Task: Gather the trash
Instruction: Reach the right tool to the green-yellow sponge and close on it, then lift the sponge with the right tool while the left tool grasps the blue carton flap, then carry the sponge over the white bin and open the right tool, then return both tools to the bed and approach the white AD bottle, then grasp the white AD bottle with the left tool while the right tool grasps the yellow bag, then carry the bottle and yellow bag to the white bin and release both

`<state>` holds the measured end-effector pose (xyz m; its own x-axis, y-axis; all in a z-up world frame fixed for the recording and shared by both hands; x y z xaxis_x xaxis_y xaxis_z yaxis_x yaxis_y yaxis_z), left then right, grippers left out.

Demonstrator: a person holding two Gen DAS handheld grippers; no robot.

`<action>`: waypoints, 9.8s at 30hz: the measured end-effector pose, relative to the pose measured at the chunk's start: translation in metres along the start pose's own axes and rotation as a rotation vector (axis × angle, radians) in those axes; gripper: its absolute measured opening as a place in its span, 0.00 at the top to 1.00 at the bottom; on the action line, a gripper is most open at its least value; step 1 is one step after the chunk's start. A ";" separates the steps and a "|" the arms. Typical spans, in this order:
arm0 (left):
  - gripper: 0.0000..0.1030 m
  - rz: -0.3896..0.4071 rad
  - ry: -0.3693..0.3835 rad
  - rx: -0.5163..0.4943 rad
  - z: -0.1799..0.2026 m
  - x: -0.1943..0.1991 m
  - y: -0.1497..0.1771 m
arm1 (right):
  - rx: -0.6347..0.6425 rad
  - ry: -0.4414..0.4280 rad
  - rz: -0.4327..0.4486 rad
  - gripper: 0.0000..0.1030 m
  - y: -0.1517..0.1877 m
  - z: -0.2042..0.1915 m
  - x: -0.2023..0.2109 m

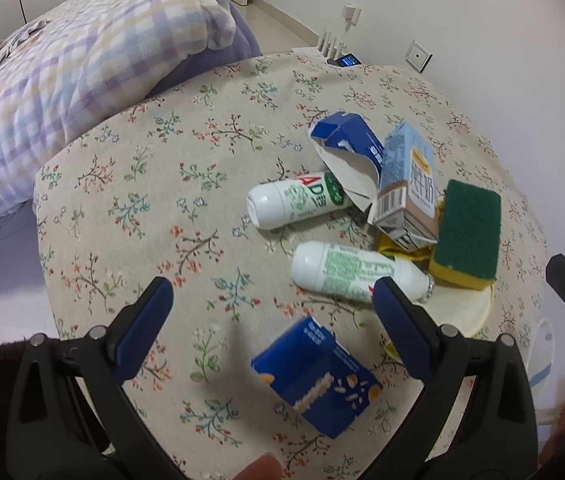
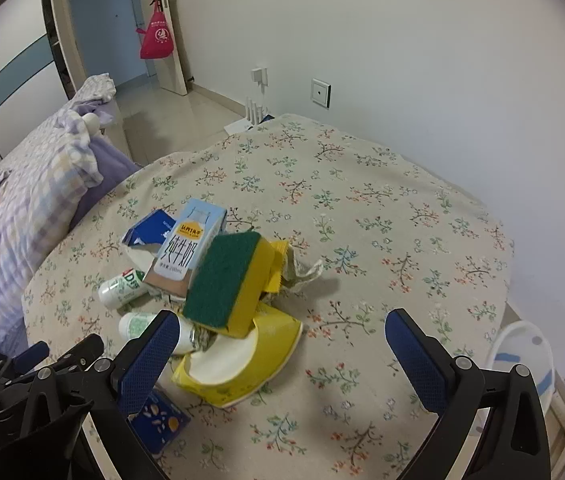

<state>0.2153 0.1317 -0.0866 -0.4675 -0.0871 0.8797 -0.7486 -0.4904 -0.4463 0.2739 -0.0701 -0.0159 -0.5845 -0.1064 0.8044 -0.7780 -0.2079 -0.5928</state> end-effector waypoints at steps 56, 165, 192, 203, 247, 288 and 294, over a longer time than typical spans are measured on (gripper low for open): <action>0.93 -0.089 0.370 -0.036 0.057 -0.081 -0.092 | -0.350 -0.137 -0.093 0.38 0.007 0.051 -0.058; 0.08 -0.087 0.479 -0.645 0.334 0.042 0.139 | -0.644 0.357 -0.051 0.23 0.211 0.331 0.122; 0.04 0.075 0.293 -0.417 0.151 0.068 0.059 | -0.275 0.260 0.006 0.14 0.112 0.178 0.102; 0.04 0.098 0.196 -0.261 0.077 0.049 0.025 | -0.173 0.196 -0.011 0.13 0.083 0.117 0.075; 0.50 -0.003 0.118 0.097 -0.008 -0.096 -0.037 | -0.026 0.095 -0.031 0.56 0.004 -0.007 -0.089; 0.61 0.048 0.338 -0.099 0.048 -0.012 -0.023 | -0.172 0.059 0.116 0.95 -0.004 0.052 -0.005; 0.61 0.032 0.380 -0.145 0.076 0.001 -0.008 | -0.231 0.105 0.131 0.95 0.010 0.092 0.018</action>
<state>0.2564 0.0698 -0.0701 -0.6120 0.2396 0.7537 -0.7765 -0.3629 -0.5151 0.2770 -0.1637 -0.0040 -0.6948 -0.0136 0.7191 -0.7191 0.0290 -0.6943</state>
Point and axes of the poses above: each gripper's, at about its wrist camera, not at the fingertips, and x roughly against the way its jaws point, z to its right, y to its underside, the point moved 10 cm from there along -x, roughly the way its jaws point, and after that the axes turned 6 degrees about x, right-handed, at the moved point
